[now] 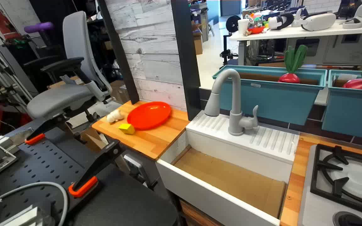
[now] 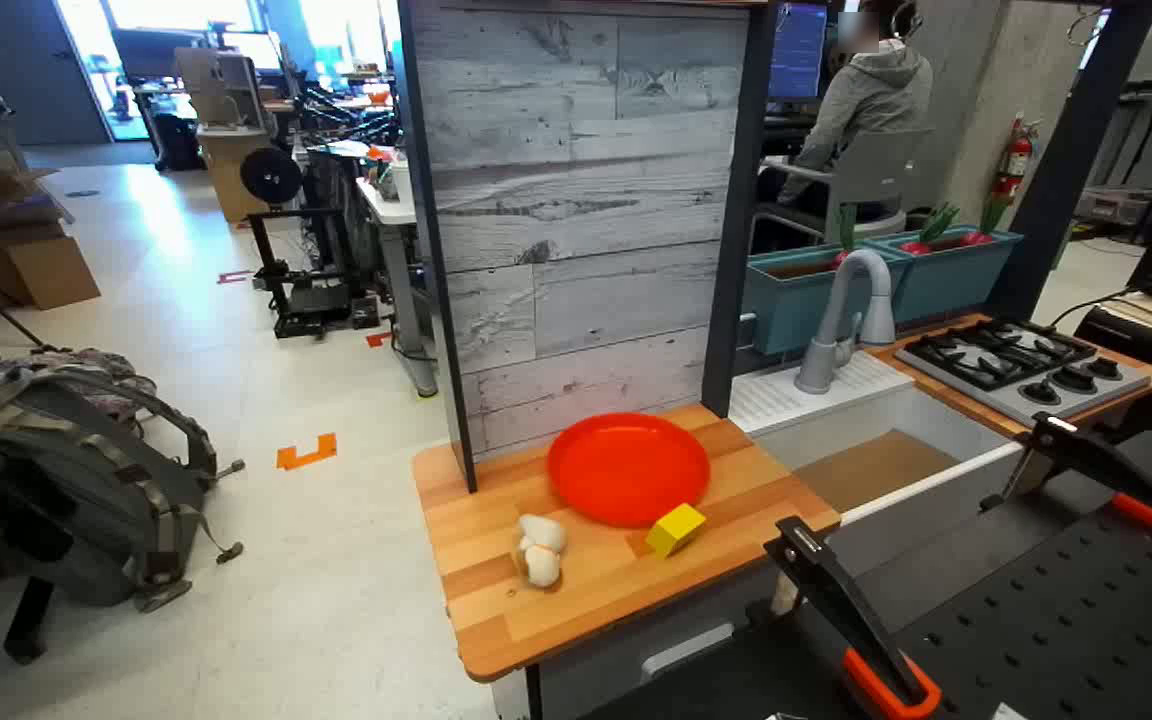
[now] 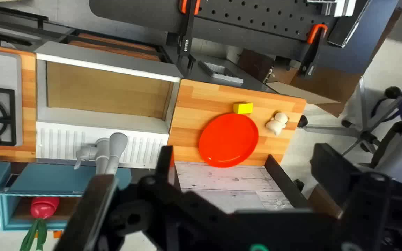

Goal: Put the white object and put it on the plate, then pick the yellow block and move it to the left on the counter, then pick the object on the plate and put it on the right of the counter

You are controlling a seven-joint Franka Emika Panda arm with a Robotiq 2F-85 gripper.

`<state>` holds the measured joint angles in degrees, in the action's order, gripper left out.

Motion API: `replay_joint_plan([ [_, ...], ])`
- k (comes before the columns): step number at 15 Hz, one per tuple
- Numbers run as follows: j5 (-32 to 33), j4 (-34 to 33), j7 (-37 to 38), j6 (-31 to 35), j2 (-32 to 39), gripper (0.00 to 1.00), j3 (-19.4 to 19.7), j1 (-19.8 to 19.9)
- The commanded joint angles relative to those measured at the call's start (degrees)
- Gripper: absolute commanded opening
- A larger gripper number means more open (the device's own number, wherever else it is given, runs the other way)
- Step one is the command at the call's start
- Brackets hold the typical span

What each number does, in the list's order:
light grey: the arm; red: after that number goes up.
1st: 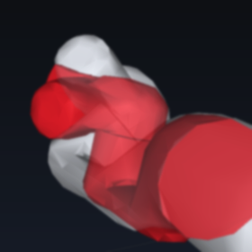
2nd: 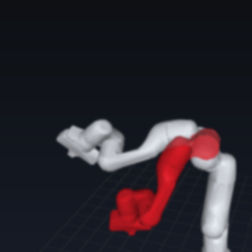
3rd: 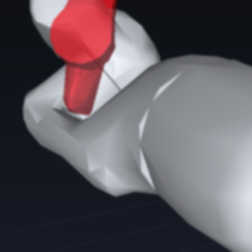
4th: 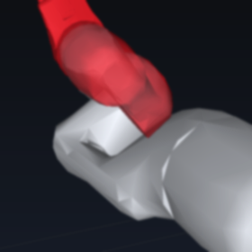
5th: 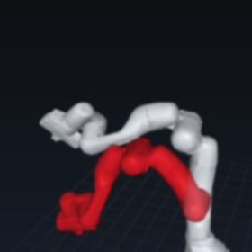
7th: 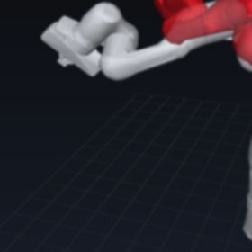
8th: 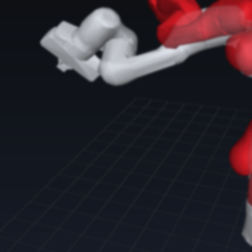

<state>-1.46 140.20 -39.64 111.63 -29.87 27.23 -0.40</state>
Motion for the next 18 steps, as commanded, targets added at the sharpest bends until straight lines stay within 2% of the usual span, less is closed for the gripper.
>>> replay_joint_plan([
  [1, -1.5, -0.1, -1.3, -0.1, 0.7, 1.00, -2.4, 2.8],
  [3, -1.8, -0.1, -0.4, 0.4, 1.2, 1.00, -2.8, 2.6],
  [8, -6.0, 0.7, 3.0, 4.5, 4.8, 1.00, -6.9, 1.1],
  [14, -8.4, 6.3, 9.1, 18.0, 12.3, 1.00, -15.2, -0.9],
  [18, -11.3, 8.1, 12.6, 26.7, 19.9, 1.00, -19.5, -3.6],
])
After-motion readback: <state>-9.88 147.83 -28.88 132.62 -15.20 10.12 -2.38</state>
